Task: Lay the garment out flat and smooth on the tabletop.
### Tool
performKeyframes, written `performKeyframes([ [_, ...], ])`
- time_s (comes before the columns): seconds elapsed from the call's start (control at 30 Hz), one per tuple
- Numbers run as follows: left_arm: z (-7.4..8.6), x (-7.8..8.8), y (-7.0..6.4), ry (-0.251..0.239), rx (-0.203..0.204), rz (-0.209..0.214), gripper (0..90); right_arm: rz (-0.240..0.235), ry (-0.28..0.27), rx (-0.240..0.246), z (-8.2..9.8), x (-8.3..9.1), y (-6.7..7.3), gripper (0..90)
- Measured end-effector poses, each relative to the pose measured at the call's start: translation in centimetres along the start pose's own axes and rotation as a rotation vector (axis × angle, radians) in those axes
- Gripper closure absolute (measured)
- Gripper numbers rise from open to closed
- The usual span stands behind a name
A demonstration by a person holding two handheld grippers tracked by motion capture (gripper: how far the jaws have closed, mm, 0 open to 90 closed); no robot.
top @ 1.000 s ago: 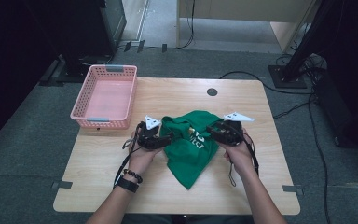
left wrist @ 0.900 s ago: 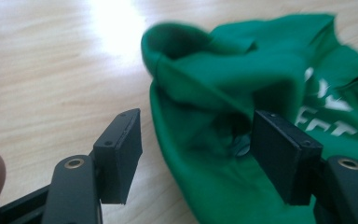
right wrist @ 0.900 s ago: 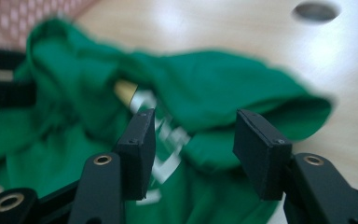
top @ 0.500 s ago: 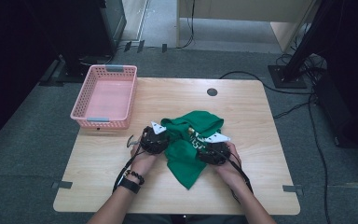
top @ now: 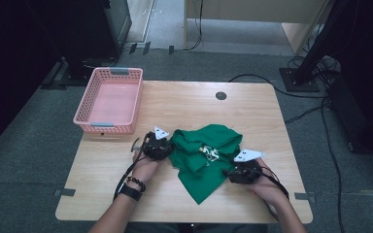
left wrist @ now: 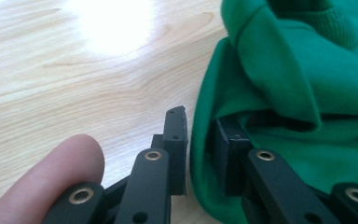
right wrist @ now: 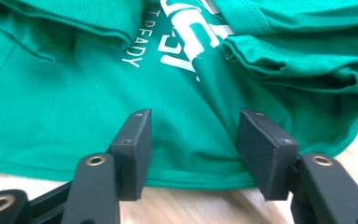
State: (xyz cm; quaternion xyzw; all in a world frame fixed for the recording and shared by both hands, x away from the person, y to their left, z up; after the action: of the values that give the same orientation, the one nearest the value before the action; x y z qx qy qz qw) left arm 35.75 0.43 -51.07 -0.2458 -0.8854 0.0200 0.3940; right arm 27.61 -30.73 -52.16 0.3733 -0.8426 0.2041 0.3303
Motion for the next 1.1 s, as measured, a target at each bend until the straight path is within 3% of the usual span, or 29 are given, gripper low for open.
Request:
performKeyframes([
  [0.13,-0.1,0.2,0.1,0.004,0.017,0.028,75.0,-0.005,0.006,0.012,0.4,0.5,-0.2,48.6],
  [0.2,0.1,0.4,0.1,0.016,0.025,0.067,73.4,-0.013,0.014,0.010,0.5,0.7,-0.3,48.6],
  [0.3,0.4,0.5,-0.2,0.017,0.008,0.096,73.2,-0.010,0.037,0.005,0.3,1.1,-0.3,46.8],
  [0.33,0.7,0.5,-0.2,0.020,0.000,0.100,72.6,-0.009,0.027,-0.003,0.1,1.5,-0.3,46.9],
  [0.43,1.5,0.5,-0.3,0.020,0.009,0.141,66.1,-0.014,-0.080,-0.053,-1.2,2.8,-0.7,53.8],
  [0.53,2.1,0.3,-0.4,0.000,-0.003,0.123,50.3,0.051,-0.149,-0.086,-3.0,3.1,-1.2,57.5],
  [0.57,2.3,0.3,-0.4,-0.022,-0.009,0.108,50.3,0.051,-0.149,-0.086,-3.0,3.1,-1.2,57.5],
  [0.6,2.5,0.3,-0.4,-0.033,-0.008,0.095,39.7,0.126,-0.133,-0.082,-4.1,2.3,-1.4,58.8],
  [0.63,2.6,0.4,-0.4,-0.041,0.000,0.082,36.4,0.126,-0.133,-0.082,-4.1,2.3,-1.4,58.8],
  [0.67,2.7,0.4,-0.4,-0.051,0.011,0.047,31.7,0.152,-0.103,-0.076,-4.8,1.0,-1.6,59.1],
  [0.7,2.7,0.4,-0.4,-0.051,0.011,0.047,30.2,0.159,-0.088,-0.065,-5.1,0.3,-1.6,59.1],
  [0.77,2.9,0.5,-0.5,-0.056,0.004,0.002,28.2,0.184,-0.049,-0.035,-5.6,-1.2,-1.6,58.9],
  [0.9,3.0,0.5,-0.6,-0.055,-0.008,-0.018,27.9,0.192,0.006,-0.003,-6.0,-3.1,-1.5,57.3],
  [0.97,3.1,0.5,-0.8,-0.054,-0.021,-0.031,27.9,0.199,0.069,0.029,-6.1,-4.7,-1.3,58.7],
  [1.0,3.1,0.5,-0.9,-0.053,-0.024,-0.033,27.9,0.199,0.069,0.029,-6.1,-4.7,-1.3,58.7],
  [1.07,3.1,0.5,-0.8,-0.052,-0.019,-0.026,27.9,0.215,0.092,0.025,-6.3,-5.3,-1.5,75.5],
  [1.1,3.1,0.5,-0.8,-0.052,-0.019,-0.026,27.9,0.215,0.092,0.025,-6.3,-5.3,-1.5,75.5],
])
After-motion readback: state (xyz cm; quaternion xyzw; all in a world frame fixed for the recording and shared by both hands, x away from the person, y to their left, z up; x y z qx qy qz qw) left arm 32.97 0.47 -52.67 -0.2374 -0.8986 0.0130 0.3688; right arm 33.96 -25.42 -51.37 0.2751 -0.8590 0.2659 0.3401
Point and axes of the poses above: each handheld gripper's, and its own axes: x roughly backward along the jaws, z roughly out of its underside, y roughly to its left, the point moved 1 cm from there along -x, roughly forward along the jaws, and after that the axes turned 12 degrees about x, right-handed, at the moved point
